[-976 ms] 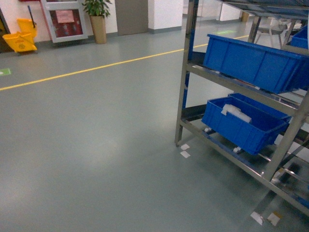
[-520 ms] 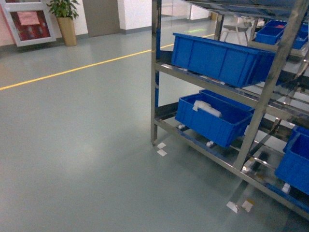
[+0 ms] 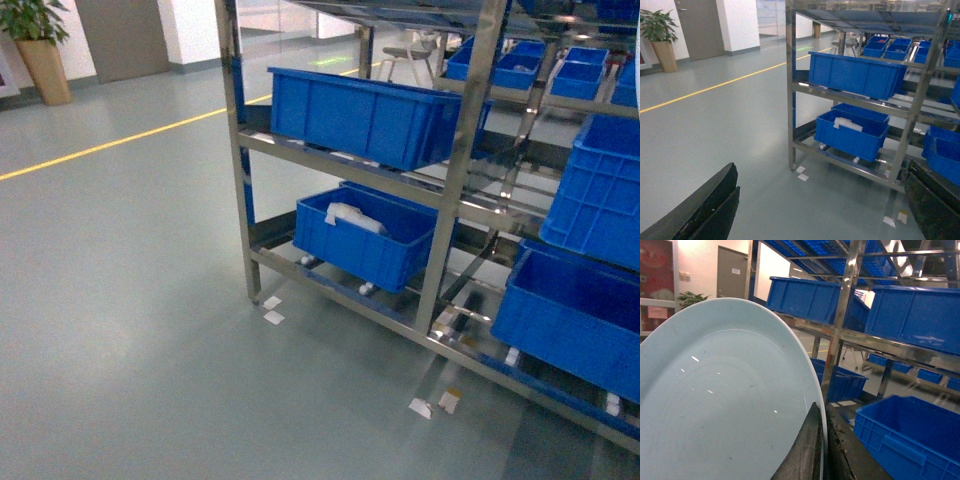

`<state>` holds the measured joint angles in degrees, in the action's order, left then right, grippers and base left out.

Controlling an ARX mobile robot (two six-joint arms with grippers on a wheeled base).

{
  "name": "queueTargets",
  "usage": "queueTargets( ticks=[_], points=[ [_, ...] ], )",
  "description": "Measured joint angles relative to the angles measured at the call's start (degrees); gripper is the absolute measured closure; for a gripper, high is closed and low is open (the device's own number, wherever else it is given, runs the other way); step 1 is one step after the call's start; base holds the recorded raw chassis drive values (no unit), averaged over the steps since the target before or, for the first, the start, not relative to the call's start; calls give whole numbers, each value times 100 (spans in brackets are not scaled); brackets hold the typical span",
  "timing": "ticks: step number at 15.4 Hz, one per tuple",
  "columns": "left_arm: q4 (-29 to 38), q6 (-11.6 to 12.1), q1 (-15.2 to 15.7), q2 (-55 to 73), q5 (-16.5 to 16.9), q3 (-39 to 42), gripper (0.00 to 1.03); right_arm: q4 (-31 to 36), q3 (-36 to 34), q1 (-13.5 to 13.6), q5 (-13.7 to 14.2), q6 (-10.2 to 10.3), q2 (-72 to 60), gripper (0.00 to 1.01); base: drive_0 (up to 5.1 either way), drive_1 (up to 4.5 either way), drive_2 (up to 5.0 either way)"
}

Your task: Place blue tray on left shelf second layer neatly

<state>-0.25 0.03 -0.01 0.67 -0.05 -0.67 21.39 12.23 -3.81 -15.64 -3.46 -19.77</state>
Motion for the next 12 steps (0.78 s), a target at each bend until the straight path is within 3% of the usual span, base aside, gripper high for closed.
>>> queueTargets(
  ticks=[6,12],
  points=[
    [2,0,0,0,0,0,5,2,0,0,0,-2,0,99,-157,-157,-157],
    [2,0,0,0,2,0,5,0,0,0,0,-2,0,99,-163,-13,-312]
  ],
)
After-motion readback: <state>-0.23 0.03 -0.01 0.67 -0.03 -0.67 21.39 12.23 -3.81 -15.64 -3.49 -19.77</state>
